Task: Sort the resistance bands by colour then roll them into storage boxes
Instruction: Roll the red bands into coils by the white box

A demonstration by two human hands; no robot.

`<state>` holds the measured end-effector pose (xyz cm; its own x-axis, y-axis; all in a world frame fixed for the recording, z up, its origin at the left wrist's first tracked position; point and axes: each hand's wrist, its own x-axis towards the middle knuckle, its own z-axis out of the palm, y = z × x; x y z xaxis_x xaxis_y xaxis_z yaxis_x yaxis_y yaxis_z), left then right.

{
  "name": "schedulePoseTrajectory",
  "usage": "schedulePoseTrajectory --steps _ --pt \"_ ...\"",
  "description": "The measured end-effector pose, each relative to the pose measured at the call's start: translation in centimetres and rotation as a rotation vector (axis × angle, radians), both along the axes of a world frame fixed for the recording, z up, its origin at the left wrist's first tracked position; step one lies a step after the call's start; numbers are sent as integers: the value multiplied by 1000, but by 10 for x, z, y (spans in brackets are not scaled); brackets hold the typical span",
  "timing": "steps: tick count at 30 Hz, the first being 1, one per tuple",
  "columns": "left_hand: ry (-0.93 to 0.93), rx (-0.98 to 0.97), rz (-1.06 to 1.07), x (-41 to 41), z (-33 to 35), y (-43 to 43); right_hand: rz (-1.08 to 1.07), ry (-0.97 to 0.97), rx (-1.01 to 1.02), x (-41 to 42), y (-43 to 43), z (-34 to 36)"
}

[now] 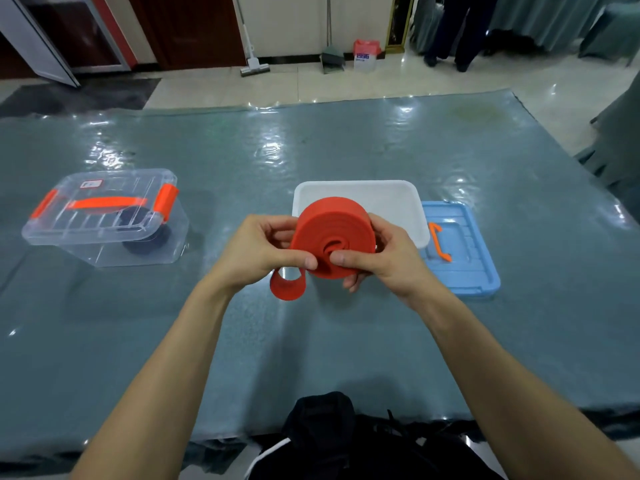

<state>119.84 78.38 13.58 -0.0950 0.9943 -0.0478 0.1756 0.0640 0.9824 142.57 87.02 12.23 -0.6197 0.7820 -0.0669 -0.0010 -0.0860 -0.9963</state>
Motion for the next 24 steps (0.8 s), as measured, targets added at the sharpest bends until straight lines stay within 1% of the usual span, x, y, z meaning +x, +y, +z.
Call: schedulePoseTrajectory --steps 2,3,5,7,8,9,11,12,15,17,18,21,24 --pt "43 -10 39 3 1 0 57 -21 -31 1 -1 -2" --pt "74 -25 47 3 3 -1 100 -68 -26 3 0 -2" --pt "187 -67 39 1 6 -2 155 -250 56 10 7 1" --pt "330 -121 -6 -1 9 0 167 -435 163 12 12 5" --pt "390 -143 -41 -1 11 0 184 -474 190 11 13 6" --pt "441 -156 -76 0 13 2 205 -475 197 9 13 5" --pt "484 -170 -124 0 19 4 199 -395 179 6 10 0" --pt "462 -168 -121 0 21 5 170 -333 151 6 9 -3" --pt "276 -72 -51 -2 20 5 70 -177 58 8 4 -7" --pt "137 36 21 5 10 2 0 -90 -1 8 1 -8" --pt "103 92 66 11 3 1 -33 -46 -27 7 0 -7" --pt "79 242 236 31 -12 -1 -104 10 -86 6 1 -4" --pt "57 319 369 40 -19 0 -156 38 -160 5 0 -7"
